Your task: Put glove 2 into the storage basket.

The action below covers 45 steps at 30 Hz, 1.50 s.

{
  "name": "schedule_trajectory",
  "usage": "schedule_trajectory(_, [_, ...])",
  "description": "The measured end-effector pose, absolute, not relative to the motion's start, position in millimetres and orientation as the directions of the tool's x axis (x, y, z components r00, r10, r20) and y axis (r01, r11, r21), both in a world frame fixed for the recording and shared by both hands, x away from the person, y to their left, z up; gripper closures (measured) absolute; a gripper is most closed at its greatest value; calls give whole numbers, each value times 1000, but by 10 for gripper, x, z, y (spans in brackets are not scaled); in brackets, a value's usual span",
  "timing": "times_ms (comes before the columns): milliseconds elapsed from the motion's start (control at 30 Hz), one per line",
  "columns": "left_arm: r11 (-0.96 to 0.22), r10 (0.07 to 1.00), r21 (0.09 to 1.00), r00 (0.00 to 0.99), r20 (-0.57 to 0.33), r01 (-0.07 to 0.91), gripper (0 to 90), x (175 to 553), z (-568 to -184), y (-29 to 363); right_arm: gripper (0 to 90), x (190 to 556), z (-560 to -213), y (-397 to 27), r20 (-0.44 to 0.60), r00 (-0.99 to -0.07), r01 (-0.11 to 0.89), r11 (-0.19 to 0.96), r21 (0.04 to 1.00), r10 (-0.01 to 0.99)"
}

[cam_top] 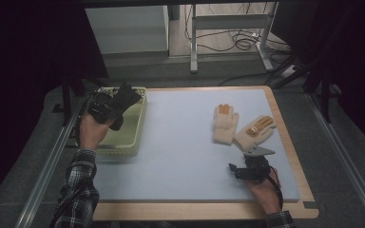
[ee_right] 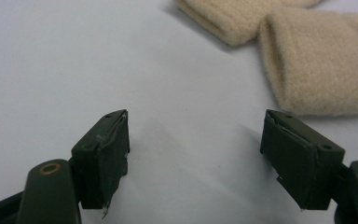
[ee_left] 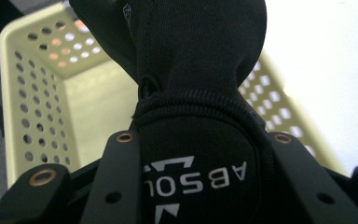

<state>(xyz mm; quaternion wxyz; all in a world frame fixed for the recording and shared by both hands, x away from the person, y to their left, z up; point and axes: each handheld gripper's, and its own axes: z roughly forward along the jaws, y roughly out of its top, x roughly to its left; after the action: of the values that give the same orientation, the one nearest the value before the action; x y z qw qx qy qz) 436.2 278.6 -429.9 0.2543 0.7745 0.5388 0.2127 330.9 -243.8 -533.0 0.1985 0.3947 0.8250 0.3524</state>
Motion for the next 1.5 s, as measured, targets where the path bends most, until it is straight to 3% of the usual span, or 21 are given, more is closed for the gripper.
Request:
schedule_trajectory(567, [-282,957,476,282,74,833,615,4682,-4775,3026,234,3310,-5330,-2438,-48,-609,512,439,738,791])
schedule_trajectory(867, [-251,966,369,206,157,895,600,4678,-4959,3156,234,3310,-5330,-2438,-48,-610,512,439,739,791])
schedule_trajectory(967, [-227,971,358,185,149,906,511,4688,-4970,3203,234,3311,-5331,-2438,-48,-610,511,439,739,791])
schedule_trajectory(1033, [-237,970,375,194,149,896,397,4680,-4959,3202,234,3310,-5330,-2438,-48,-609,512,439,738,791])
schedule_trajectory(1067, [-243,969,377,204,141,894,282,4677,-4955,3196,234,3311,-5330,-2438,-48,-610,512,439,739,791])
schedule_trajectory(1100, [-250,967,375,213,139,892,282,4672,-4949,3189,234,3311,-5330,-2438,-48,-610,512,439,739,791])
schedule_trajectory(1133, [-262,964,377,225,140,888,208,4661,-4935,3178,234,3310,-5330,-2438,-48,-610,512,439,738,791])
schedule_trajectory(1300, [-246,969,410,238,72,878,96,4609,-4855,3206,234,3310,-5330,-2438,-49,-610,512,439,738,791])
schedule_trajectory(1500, [-198,971,478,239,-25,856,66,4513,-4760,3291,234,3310,-5330,-2438,-49,-610,511,440,738,791])
